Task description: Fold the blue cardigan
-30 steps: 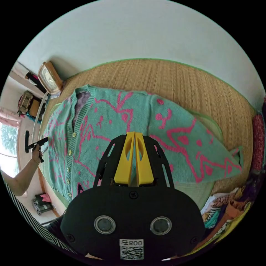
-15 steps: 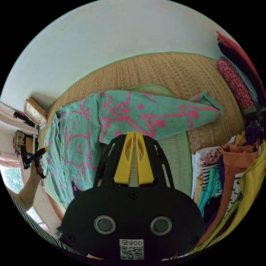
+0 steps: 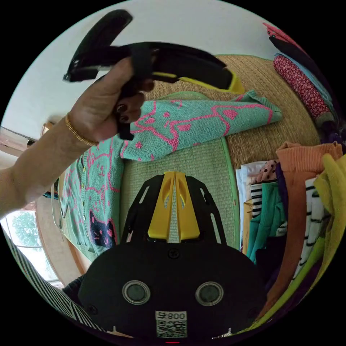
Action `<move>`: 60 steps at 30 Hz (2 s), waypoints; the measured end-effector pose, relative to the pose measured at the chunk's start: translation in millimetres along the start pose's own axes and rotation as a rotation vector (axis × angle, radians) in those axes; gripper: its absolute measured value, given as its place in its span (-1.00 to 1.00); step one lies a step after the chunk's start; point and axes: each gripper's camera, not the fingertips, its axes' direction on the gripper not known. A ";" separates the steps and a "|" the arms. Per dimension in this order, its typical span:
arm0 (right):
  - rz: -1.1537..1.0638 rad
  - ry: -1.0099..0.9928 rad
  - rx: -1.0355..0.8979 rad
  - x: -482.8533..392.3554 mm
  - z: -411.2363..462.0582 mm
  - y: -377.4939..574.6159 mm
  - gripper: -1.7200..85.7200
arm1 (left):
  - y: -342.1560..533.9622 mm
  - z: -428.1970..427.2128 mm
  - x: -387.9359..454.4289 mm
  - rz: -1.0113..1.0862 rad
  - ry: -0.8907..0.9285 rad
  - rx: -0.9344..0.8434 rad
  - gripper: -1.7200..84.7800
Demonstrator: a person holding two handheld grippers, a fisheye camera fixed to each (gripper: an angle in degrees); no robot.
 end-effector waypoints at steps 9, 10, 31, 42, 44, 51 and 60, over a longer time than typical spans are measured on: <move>0.018 -0.146 -0.008 56.2 -5.0 44.2 -0.96 | -126.4 119.2 17.9 0.065 -0.201 -0.340 -0.82; 0.020 -0.164 -0.006 63.3 -5.7 48.5 -0.96 | -134.7 130.5 19.3 0.069 -0.254 -0.397 -0.84; -0.137 -0.311 0.271 87.6 -91.1 64.2 -0.71 | -73.7 -49.2 12.1 0.014 0.312 0.087 -0.90; -0.418 -0.731 0.154 98.7 -87.0 -7.8 -0.65 | -50.3 -99.2 9.5 0.121 0.477 0.076 -0.91; -0.458 -0.844 0.173 97.6 -83.3 -17.0 -0.65 | -43.9 -110.3 5.3 0.130 0.513 0.076 -0.91; -0.601 -1.132 0.034 62.8 -50.2 -40.7 -0.77 | -17.5 -143.4 -15.3 0.095 0.496 0.083 -0.91; -0.614 -0.931 0.235 -21.5 -70.4 2.6 -0.87 | 27.0 -207.4 -50.9 0.030 0.383 0.150 -0.91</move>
